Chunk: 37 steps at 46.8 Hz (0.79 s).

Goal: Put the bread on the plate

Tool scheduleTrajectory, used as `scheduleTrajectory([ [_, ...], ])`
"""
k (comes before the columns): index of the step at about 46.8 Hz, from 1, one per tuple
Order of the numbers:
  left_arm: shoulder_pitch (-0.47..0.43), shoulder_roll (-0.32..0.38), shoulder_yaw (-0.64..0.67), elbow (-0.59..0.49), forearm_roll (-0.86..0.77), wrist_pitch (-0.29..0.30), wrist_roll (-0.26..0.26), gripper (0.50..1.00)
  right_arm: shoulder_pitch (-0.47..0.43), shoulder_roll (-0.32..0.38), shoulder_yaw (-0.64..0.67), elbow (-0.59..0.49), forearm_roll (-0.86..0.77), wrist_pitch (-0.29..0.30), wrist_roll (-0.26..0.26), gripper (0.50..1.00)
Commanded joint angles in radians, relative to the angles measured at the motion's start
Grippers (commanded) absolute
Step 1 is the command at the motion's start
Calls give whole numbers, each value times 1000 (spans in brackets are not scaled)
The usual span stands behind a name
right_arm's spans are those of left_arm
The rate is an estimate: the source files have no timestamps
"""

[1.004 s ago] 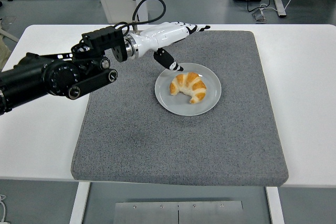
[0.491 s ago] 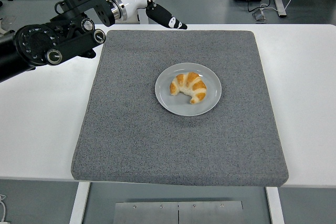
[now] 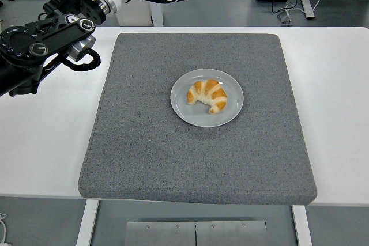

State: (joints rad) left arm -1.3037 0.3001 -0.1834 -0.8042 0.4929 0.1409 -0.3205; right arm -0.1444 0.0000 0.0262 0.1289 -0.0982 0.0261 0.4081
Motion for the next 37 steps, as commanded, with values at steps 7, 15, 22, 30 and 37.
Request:
scheduleTrajectory([
  [7, 60, -45, -45, 105, -115, -26, 9, 963, 0, 0, 0, 0, 0, 0, 0, 1000],
  [15, 106, -78, -90, 177, -226, -72, 17, 965, 0, 0, 0, 0, 0, 0, 0, 1000],
  [22, 124, -105, -137, 253, -258, -142, 23, 965, 0, 0, 0, 0, 0, 0, 0, 1000],
  [30, 146, -163, -220, 365, -312, -224, 27, 965, 0, 0, 0, 0, 0, 0, 0, 1000],
  [37, 181, -180, -249, 393, -347, -265, 27, 966, 0, 0, 0, 0, 0, 0, 0, 1000],
])
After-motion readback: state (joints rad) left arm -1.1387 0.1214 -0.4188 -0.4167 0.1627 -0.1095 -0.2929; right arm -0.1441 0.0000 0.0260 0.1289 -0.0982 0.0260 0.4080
